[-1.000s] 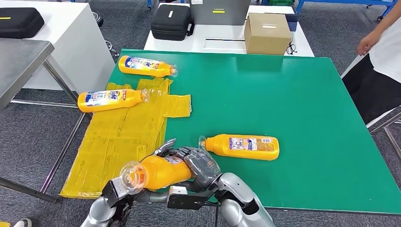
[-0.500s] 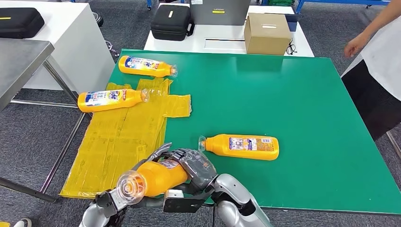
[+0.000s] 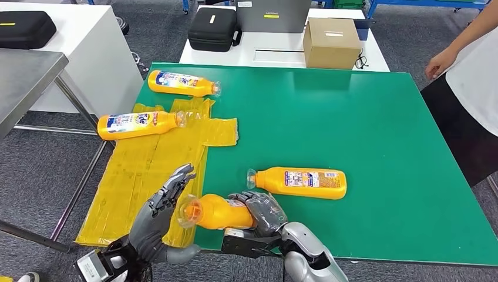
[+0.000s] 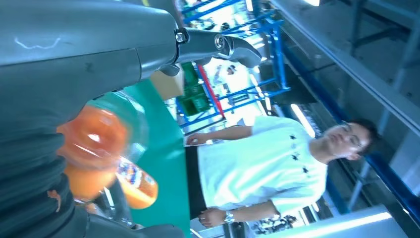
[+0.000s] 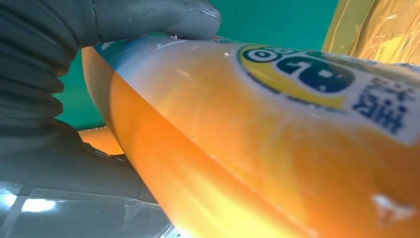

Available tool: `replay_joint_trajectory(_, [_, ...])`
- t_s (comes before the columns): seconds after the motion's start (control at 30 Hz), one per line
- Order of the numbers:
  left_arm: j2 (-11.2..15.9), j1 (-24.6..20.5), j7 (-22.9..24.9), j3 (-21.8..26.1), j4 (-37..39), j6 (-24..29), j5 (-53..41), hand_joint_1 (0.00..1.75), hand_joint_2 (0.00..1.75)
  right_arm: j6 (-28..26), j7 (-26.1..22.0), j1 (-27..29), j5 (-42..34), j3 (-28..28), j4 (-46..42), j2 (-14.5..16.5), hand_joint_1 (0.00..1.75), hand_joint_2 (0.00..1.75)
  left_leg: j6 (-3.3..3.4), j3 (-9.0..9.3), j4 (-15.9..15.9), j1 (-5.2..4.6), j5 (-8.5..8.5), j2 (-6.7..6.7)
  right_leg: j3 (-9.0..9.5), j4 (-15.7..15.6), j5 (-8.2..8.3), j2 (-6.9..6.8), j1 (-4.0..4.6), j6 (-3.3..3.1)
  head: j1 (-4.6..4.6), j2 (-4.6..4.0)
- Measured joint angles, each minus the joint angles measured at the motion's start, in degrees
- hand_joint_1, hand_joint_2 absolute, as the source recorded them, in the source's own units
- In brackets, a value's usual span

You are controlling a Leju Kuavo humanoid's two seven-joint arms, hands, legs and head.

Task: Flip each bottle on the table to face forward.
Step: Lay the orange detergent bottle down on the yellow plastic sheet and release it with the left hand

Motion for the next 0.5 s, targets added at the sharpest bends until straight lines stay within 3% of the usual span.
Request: replay_joint_trajectory(0.5, [0.1, 0.0, 0.0, -3.4, -7.7, -0.7, 4.8, 0.00, 1.75, -0.1, 0.1, -0.8, 0.0, -1.0, 2.0, 0.4, 1.75, 1.75, -0.02, 0.32, 0.0, 0.04, 0.03, -0.02, 0.19, 0.0, -0.02, -0.01, 0.02, -0.01, -0.01, 0.00])
